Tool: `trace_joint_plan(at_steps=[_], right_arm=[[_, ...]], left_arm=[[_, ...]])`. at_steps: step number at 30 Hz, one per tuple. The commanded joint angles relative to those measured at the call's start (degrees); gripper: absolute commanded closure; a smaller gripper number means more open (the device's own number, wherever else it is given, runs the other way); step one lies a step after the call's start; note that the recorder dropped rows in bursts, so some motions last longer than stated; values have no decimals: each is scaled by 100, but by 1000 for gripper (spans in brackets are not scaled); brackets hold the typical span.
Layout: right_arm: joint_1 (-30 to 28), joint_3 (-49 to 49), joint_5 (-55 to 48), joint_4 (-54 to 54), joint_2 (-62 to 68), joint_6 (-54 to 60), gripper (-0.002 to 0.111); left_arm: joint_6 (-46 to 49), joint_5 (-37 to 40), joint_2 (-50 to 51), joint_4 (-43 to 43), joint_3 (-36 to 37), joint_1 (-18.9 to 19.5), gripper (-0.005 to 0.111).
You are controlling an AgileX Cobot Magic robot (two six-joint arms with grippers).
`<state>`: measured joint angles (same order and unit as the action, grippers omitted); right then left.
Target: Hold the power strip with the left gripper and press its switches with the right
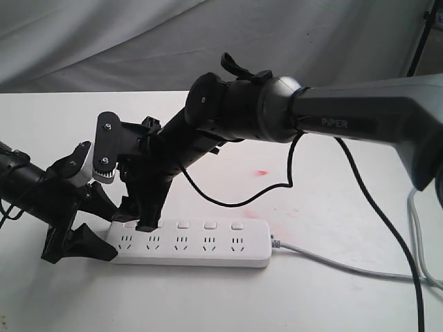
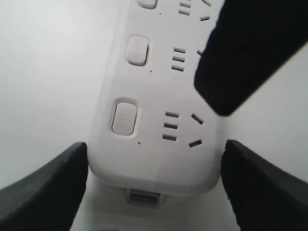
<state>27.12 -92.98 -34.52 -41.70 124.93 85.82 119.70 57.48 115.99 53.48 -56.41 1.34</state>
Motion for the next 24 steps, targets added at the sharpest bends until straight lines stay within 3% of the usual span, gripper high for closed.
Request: trace_joint_plan(at_steps=[1,24], right_arm=[[-271,25,-249,166,-66,-191,33],[-430,315,121,89,233,-144,33]], left_arm=[[35,-58,5,0,-24,-28,84],[35,-58,5,0,-24,-28,84]])
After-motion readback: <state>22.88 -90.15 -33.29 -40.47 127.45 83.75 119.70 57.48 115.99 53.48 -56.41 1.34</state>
